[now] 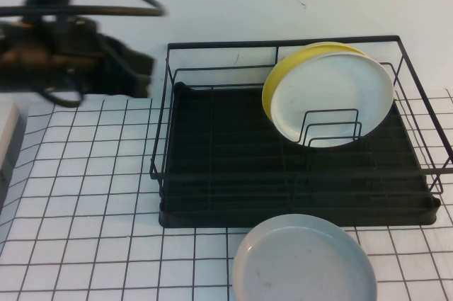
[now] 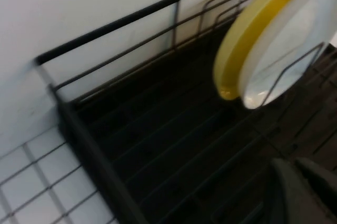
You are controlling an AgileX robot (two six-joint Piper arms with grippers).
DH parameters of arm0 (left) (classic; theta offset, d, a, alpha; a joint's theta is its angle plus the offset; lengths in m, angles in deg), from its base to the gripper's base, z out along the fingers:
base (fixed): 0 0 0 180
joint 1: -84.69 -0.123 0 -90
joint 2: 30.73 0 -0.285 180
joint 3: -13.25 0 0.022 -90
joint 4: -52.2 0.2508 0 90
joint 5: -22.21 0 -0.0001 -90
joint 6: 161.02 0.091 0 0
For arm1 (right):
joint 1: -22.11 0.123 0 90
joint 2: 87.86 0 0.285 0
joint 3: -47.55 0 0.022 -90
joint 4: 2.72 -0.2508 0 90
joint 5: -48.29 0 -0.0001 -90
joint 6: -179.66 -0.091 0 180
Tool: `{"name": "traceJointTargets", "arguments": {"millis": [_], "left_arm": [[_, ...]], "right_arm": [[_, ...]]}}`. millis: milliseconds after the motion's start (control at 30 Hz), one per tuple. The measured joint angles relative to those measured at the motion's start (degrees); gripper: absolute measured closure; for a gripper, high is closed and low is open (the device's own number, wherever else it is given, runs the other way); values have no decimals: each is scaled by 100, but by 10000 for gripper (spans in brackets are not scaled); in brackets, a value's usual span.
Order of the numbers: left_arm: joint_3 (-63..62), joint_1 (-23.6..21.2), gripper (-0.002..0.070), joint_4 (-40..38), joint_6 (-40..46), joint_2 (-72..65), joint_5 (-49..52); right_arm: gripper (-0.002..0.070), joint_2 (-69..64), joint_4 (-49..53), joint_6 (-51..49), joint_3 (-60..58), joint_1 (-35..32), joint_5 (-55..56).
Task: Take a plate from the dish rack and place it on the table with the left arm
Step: Grasp the plate from the shelf
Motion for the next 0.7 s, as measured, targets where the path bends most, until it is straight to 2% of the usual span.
{"name": "traceJointTargets", "arguments": {"millis": [233,467,600,700], "left_arm": [[-731,960,678,-58,803,-1016,-534],[-1294,1521,671,-116,1518,-1867,-848],[-1503,1766,621,-121,2032,-2201,-1008],[-1637,1948,550,-143,2241,-2477,-1226]], "right_arm": [[678,0,0,0,0,0,0],[678,0,0,0,0,0,0],[678,0,0,0,0,0,0],[678,0,0,0,0,0,0]]}}
